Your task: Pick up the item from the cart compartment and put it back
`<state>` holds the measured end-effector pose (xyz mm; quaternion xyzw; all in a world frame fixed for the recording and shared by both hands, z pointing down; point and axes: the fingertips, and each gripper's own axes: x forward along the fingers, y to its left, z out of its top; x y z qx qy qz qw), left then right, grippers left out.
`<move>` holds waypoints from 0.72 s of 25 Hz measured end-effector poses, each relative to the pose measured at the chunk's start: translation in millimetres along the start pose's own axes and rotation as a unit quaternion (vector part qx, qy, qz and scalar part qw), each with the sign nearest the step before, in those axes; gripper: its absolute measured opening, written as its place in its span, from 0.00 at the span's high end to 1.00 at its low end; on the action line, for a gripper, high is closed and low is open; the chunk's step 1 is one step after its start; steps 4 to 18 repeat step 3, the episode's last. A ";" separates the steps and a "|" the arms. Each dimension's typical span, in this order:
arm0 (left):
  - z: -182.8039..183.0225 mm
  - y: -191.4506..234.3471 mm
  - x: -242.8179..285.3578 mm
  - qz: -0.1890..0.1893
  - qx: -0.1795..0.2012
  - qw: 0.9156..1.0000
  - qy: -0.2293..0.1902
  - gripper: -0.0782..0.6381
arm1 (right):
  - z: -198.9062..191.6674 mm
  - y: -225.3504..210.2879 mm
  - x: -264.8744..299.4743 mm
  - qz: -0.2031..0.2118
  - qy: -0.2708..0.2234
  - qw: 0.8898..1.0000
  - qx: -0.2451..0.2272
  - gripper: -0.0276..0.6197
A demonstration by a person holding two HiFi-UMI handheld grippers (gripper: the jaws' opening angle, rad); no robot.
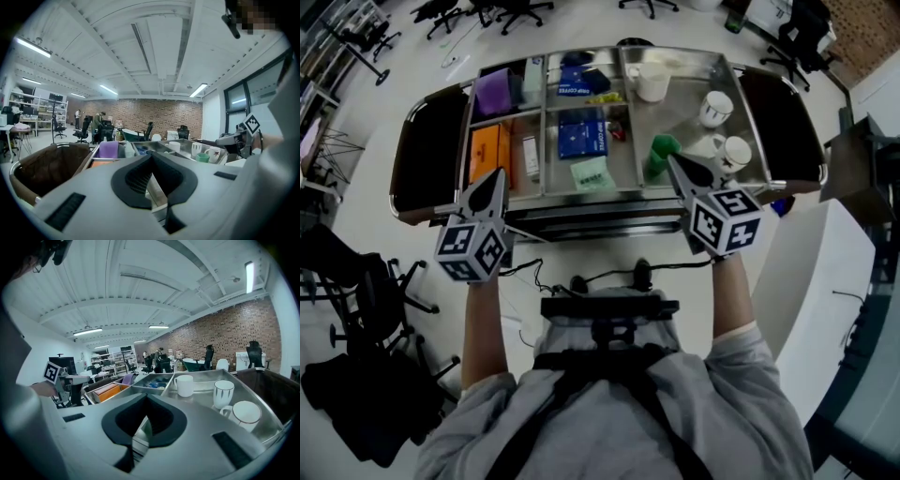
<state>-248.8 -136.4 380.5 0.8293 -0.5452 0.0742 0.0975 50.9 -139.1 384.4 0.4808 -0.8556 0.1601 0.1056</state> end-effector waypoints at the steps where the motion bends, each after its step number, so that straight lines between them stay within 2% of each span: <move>1: -1.1 -0.3 0.0 0.001 -0.001 1.000 0.001 0.88 | -0.2 -0.1 0.1 0.000 0.001 1.000 0.000 0.94; 18: -3.1 -1.1 0.0 0.002 -0.004 1.000 0.004 0.88 | -0.6 -0.5 0.4 0.001 0.002 1.000 -0.001 0.94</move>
